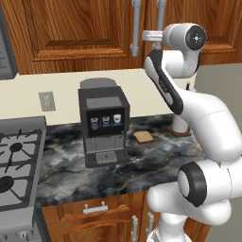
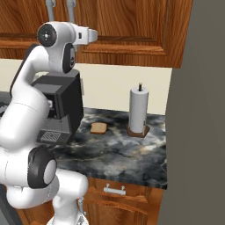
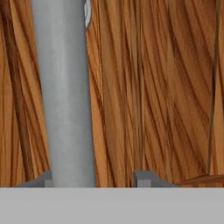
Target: Pick the sponge and sponge from the cabinet and place them on the counter.
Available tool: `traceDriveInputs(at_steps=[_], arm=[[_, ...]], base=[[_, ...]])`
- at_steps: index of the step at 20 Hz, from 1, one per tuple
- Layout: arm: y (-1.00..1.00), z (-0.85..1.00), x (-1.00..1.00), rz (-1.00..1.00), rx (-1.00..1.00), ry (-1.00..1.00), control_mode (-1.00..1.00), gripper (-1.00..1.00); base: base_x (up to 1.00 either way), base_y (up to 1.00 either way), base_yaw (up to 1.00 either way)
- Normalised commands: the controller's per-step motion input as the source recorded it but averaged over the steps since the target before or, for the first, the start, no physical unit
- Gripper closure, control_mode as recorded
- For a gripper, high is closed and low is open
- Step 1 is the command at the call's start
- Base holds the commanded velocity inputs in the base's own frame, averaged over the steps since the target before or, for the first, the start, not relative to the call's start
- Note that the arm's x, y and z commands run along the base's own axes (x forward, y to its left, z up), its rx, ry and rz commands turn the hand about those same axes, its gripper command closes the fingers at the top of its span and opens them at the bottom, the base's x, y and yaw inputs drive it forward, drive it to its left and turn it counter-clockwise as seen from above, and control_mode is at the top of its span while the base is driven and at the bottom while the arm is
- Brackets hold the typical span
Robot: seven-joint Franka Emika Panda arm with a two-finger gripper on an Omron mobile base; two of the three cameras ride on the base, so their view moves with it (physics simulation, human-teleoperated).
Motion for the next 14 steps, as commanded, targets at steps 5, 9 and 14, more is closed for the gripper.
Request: traceDriveInputs(at_steps=[5,9,14], arm=[[-0.2,0.2,-0.41,0.04,0.02,0.0,-1.0,1.0],[-0.31,0.19,-0.51,0.06,0.03,0.0,-1.0,1.0],[-0.38,0.16,-0.6,0.07,0.01,0.0,-1.0,1.0]], base=[[0.0,0.0,0.0],[0.0,0.0,0.0],[0.0,0.0,0.0]])
